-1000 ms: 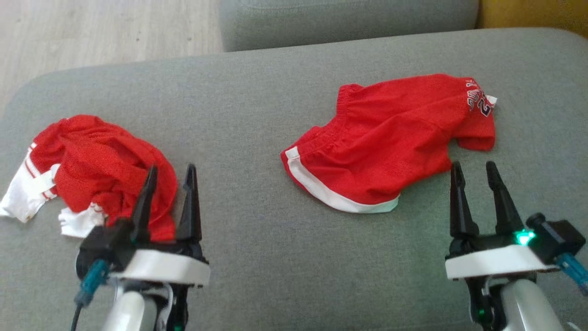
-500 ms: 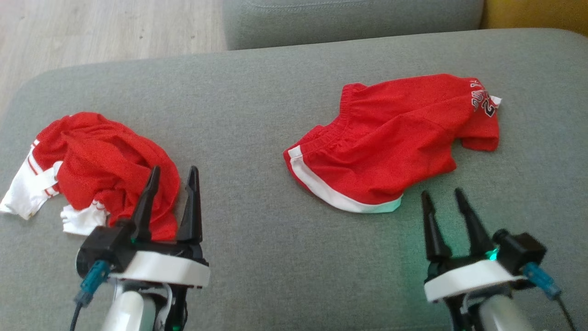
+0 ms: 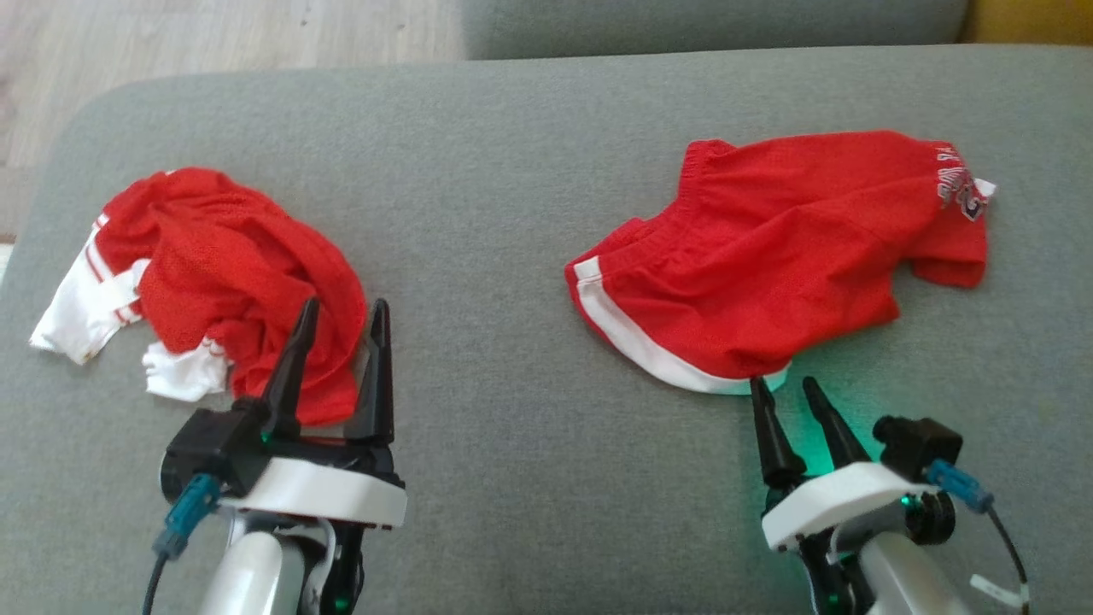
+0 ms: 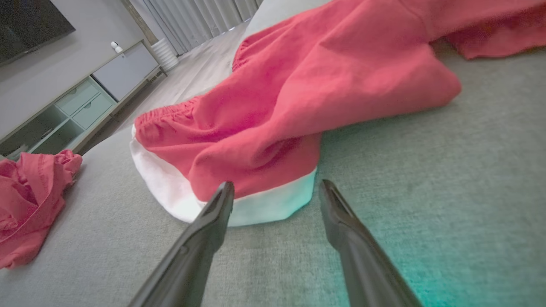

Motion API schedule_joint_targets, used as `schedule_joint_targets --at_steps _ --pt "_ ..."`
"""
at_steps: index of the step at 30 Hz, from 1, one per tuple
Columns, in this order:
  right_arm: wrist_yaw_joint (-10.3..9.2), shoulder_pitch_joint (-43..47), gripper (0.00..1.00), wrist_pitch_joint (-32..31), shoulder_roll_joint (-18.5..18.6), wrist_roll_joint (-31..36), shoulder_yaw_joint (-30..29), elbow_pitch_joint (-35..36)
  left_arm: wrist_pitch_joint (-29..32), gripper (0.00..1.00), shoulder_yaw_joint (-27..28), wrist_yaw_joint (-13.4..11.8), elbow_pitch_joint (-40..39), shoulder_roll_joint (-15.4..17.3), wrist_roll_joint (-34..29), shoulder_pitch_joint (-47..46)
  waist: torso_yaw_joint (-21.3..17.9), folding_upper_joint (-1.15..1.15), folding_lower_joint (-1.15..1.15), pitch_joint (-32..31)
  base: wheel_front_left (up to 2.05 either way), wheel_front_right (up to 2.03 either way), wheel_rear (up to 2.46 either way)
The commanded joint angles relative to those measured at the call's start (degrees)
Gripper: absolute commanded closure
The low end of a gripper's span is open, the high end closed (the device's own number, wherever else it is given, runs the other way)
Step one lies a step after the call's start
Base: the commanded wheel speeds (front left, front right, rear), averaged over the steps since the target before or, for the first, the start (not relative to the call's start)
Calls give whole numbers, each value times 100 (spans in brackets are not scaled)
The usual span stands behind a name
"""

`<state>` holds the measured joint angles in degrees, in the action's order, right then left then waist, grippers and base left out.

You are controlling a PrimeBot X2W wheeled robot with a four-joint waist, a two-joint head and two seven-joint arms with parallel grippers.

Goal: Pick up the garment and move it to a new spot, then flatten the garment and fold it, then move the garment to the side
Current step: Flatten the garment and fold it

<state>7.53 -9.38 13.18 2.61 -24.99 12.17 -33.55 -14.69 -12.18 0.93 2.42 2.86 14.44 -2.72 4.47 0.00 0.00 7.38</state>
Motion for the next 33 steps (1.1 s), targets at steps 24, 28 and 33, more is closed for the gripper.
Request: schedule_joint_targets --at_steps 24,28,33 --pt "-4 -1108 100 181 27 116 -411 -1173 -30 0 81 -113 -59 2 -6 -328 22 0 0 92 0 0 0" --pt "-4 -909 100 181 27 762 -1079 -988 -30 0 76 -113 -60 2 47 -295 -165 0 0 -51 0 0 0" --pt "-4 -584 100 181 29 1899 -1965 -531 -30 0 -33 -183 -96 2 172 -254 -357 0 0 -215 0 0 0"
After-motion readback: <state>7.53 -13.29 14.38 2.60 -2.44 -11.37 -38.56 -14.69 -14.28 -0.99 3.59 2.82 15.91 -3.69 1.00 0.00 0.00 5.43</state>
